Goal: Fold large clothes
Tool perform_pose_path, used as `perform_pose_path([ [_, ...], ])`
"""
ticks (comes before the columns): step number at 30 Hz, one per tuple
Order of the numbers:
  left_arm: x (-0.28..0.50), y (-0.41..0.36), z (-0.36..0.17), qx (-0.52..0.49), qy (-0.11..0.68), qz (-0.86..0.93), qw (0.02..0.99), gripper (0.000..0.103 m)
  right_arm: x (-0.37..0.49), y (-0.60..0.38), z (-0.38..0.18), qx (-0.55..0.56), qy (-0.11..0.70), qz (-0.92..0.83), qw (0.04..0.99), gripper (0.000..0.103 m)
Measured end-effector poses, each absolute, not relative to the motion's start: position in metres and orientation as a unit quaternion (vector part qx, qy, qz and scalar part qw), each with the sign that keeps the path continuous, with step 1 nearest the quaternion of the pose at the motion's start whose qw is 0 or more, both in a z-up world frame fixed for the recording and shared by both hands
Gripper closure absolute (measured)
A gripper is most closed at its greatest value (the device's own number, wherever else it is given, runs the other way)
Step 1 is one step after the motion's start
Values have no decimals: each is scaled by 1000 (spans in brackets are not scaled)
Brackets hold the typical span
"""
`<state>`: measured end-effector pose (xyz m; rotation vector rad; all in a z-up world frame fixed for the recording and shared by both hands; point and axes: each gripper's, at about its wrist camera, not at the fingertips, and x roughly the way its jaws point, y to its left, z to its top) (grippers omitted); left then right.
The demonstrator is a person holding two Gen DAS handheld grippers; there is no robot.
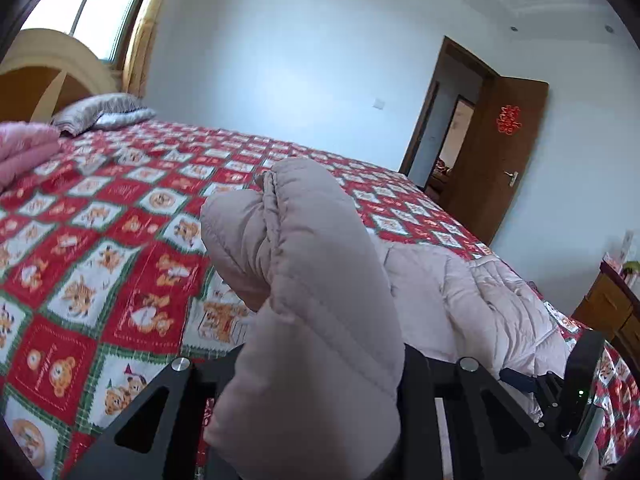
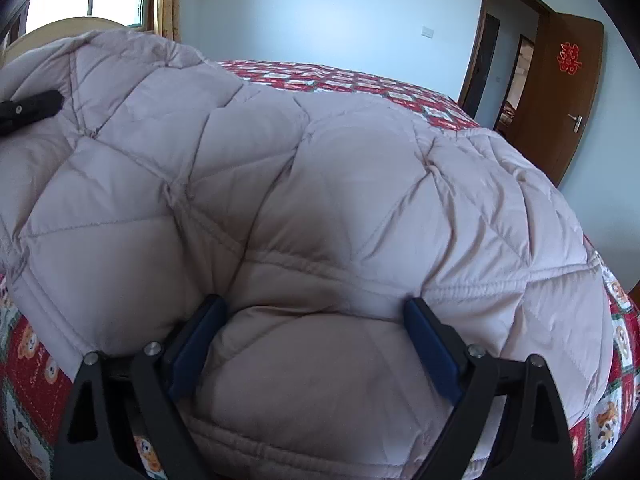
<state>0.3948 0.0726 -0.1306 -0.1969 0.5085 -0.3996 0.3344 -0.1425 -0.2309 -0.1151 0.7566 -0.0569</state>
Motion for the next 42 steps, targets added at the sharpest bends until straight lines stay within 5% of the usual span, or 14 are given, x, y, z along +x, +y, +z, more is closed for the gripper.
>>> perform_pose_path([
  [13, 347, -44, -55, 73, 151, -327, 930, 78, 255, -192, -212, 27, 309, -37, 950, 12],
  [29, 318, -211, -99, 223, 171, -506, 815, 78, 206, -273, -228, 89, 321, -158, 930, 11],
  [42, 313, -237, -121, 251, 159, -500, 814, 51, 207, -290, -239, 97, 340, -180, 918, 9],
])
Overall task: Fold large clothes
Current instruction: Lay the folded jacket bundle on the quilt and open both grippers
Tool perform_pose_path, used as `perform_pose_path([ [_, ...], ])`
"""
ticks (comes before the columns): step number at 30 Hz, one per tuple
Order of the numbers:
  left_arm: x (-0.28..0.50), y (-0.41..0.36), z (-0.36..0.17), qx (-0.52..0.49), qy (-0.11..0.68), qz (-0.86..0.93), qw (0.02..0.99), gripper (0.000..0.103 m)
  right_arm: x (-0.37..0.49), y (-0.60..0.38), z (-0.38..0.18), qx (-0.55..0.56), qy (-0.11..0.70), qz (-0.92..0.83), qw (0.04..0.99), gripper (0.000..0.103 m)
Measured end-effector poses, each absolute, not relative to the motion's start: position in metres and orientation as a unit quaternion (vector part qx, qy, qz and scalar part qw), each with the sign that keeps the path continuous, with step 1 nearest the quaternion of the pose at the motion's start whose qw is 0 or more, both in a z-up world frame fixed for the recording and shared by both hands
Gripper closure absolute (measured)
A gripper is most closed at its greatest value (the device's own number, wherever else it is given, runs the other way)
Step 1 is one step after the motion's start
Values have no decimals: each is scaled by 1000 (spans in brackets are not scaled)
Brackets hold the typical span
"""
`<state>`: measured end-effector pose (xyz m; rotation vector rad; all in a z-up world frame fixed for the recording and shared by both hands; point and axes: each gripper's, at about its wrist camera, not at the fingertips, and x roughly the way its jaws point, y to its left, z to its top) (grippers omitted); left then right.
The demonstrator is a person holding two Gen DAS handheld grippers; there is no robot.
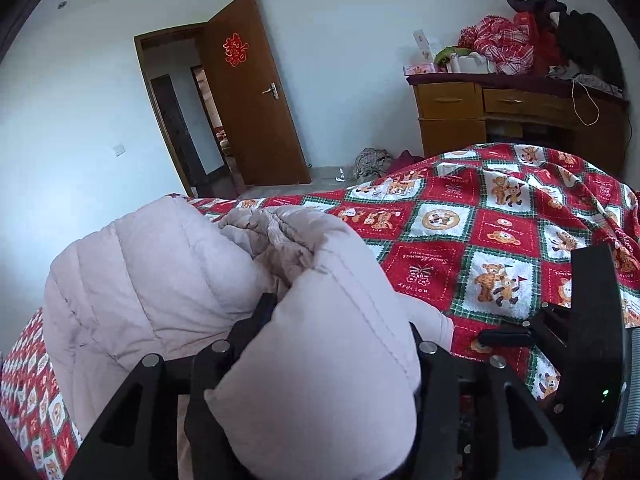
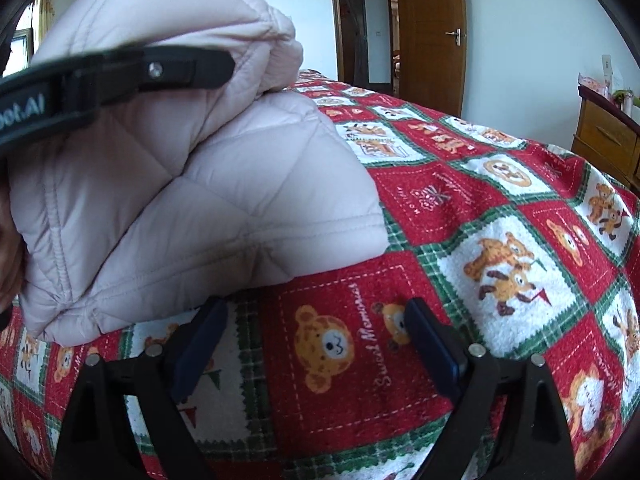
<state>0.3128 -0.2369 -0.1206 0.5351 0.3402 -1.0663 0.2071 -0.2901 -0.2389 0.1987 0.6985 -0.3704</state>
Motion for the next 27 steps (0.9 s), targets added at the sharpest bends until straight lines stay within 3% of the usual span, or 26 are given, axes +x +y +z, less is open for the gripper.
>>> perform_pose_path([
  [4, 293, -214, -92, 205, 79, -474, 853, 47, 210, -289, -242, 86, 345, -183, 917, 6],
  [6, 286, -182, -65, 133, 33, -469, 872, 11, 211, -289, -242, 84, 345, -183, 917, 6],
  [8, 287, -150, -45, 68, -6, -446, 892, 2, 211, -289, -243, 83, 346, -184, 916, 5],
  [12, 335, -104, -32, 6, 10, -307, 952, 1, 211, -290, -244, 80, 348, -185, 916, 5],
  [16, 432, -93, -88, 16, 185, -179, 966, 1, 212, -289, -244, 77, 349, -186, 915, 4],
  [19, 460, -101, -131, -13, 270, -206, 940, 1, 212, -287, -244, 74, 349, -187, 915, 4],
  [22, 445, -122, -134, -5, 257, -233, 938, 1, 212, -288, -244, 75, 351, -182, 916, 3],
  [27, 411, -193, -133, 148, 220, -277, 924, 1, 212, -291, -242, 84, 352, -177, 916, 3],
])
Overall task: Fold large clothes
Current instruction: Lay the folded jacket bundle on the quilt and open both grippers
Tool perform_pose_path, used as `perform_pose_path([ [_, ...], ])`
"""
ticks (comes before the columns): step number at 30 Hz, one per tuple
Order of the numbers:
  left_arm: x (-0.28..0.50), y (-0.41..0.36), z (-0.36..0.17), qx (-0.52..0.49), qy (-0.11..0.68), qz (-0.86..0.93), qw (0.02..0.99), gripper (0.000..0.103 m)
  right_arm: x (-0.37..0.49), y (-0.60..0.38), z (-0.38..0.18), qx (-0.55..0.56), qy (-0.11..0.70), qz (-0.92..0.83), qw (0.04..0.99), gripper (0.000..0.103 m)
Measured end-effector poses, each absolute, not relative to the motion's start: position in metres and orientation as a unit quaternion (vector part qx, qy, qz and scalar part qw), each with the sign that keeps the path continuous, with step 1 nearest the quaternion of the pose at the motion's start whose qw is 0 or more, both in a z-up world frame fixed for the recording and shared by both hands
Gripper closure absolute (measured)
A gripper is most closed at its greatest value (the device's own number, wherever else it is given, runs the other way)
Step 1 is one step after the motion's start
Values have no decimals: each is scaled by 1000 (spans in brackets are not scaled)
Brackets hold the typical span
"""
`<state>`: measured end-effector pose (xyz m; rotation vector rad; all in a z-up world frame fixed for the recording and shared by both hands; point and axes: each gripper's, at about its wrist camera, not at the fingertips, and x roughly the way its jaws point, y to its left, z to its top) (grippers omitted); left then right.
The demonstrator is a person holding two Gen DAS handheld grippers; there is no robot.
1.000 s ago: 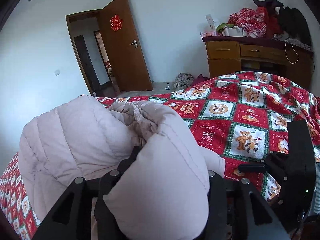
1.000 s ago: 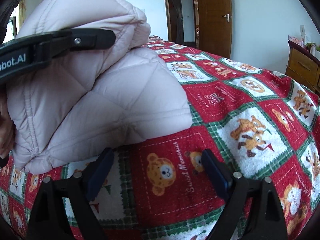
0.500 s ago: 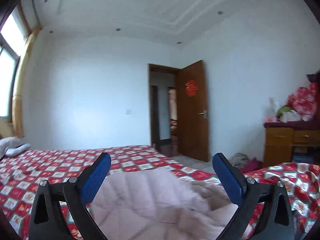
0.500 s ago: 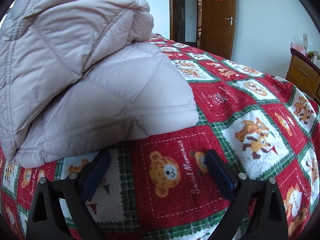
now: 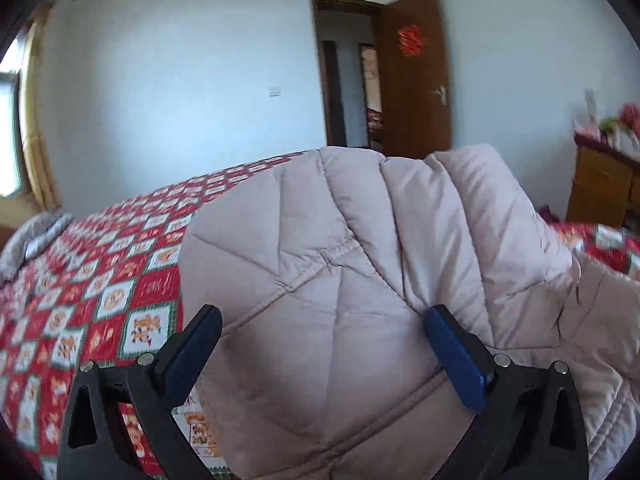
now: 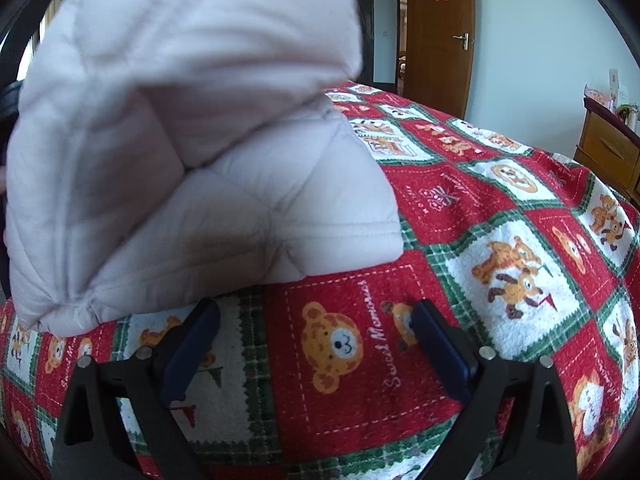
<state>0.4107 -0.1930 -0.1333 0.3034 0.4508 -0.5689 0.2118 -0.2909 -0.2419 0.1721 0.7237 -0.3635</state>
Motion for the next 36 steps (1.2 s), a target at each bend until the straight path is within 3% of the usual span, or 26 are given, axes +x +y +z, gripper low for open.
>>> perform_pose_path([
  [6, 387, -215, -152, 211, 202, -300, 908, 1, 205, -302, -233, 110, 346, -172, 916, 4],
  [22, 409, -207, -151, 167, 242, -304, 906, 1, 205, -304, -135, 60, 308, -203, 928, 8],
  [36, 410, -207, -154, 164, 245, -298, 908, 1, 214, -293, -118, 54, 292, -196, 935, 8],
])
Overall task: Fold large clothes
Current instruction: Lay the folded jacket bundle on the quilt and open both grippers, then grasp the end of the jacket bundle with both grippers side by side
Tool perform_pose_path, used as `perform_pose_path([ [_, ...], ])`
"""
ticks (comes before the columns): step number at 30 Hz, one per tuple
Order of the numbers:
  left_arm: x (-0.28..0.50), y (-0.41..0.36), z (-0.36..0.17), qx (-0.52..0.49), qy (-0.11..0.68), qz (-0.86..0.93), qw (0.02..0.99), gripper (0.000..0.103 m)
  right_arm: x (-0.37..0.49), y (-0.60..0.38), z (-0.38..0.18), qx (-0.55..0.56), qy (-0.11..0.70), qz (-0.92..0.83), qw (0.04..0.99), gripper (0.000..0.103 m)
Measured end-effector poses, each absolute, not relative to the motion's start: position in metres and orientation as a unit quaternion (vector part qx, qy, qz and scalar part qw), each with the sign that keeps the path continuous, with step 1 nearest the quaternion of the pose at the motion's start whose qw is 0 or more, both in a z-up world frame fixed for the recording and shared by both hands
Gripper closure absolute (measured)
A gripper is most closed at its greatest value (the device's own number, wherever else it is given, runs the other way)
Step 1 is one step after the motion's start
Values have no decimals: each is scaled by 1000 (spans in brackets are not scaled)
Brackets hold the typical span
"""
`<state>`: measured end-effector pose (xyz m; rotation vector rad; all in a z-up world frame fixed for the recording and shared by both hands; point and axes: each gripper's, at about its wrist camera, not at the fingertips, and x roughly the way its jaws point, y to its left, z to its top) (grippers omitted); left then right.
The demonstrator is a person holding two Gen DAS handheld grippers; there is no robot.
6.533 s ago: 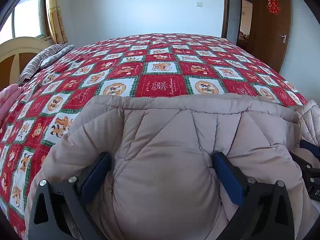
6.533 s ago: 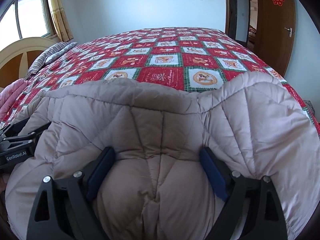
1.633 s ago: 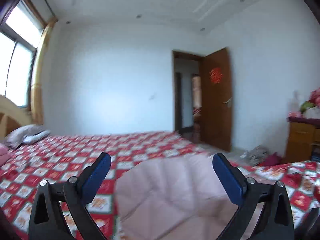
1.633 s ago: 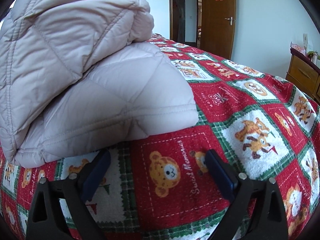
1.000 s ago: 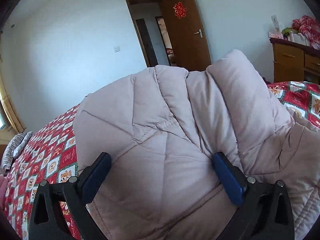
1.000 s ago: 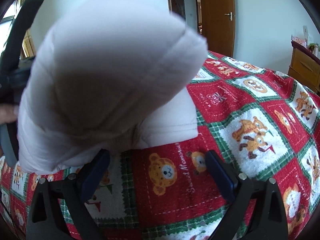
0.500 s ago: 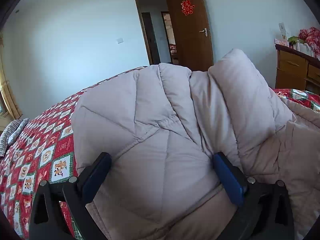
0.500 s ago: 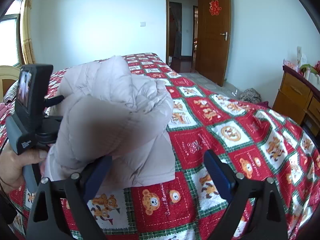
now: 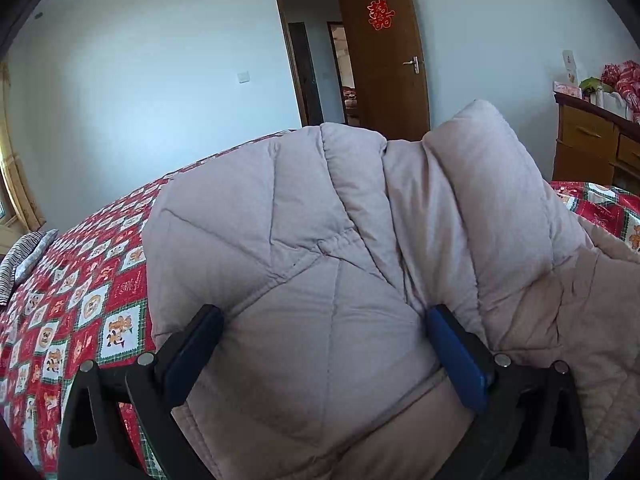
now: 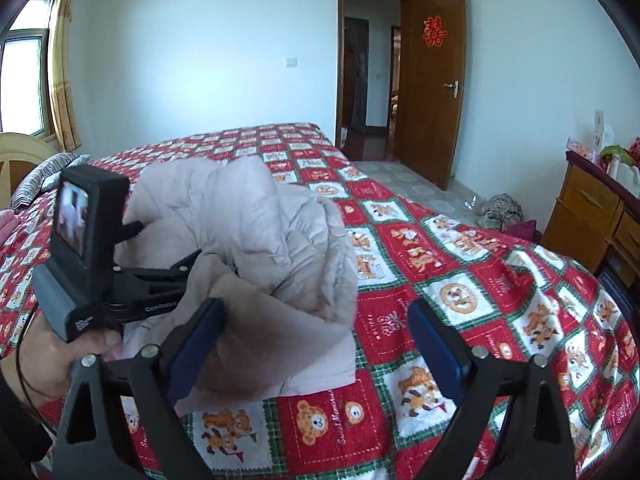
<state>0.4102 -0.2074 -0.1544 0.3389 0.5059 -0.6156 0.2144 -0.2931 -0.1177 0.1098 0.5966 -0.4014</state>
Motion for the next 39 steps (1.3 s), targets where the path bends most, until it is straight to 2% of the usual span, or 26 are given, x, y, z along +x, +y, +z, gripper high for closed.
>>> perform_pose_path([
  [11, 409, -206, -154, 159, 245, -292, 911, 1, 222, -308, -153, 73, 328, -202, 920, 8],
  [19, 410, -200, -147, 149, 243, -287, 915, 1, 224, -307, -143, 62, 324, -200, 923, 8],
  [26, 402, -163, -97, 121, 156, -262, 945, 1, 225, -312, -134, 52, 323, -202, 923, 8],
  [33, 462, -132, -116, 86, 224, -187, 953, 1, 233, -293, -104, 29, 292, -191, 937, 8],
  [39, 465, -142, -126, 87, 234, -196, 948, 1, 276, -288, -90, 13, 290, -176, 941, 24],
])
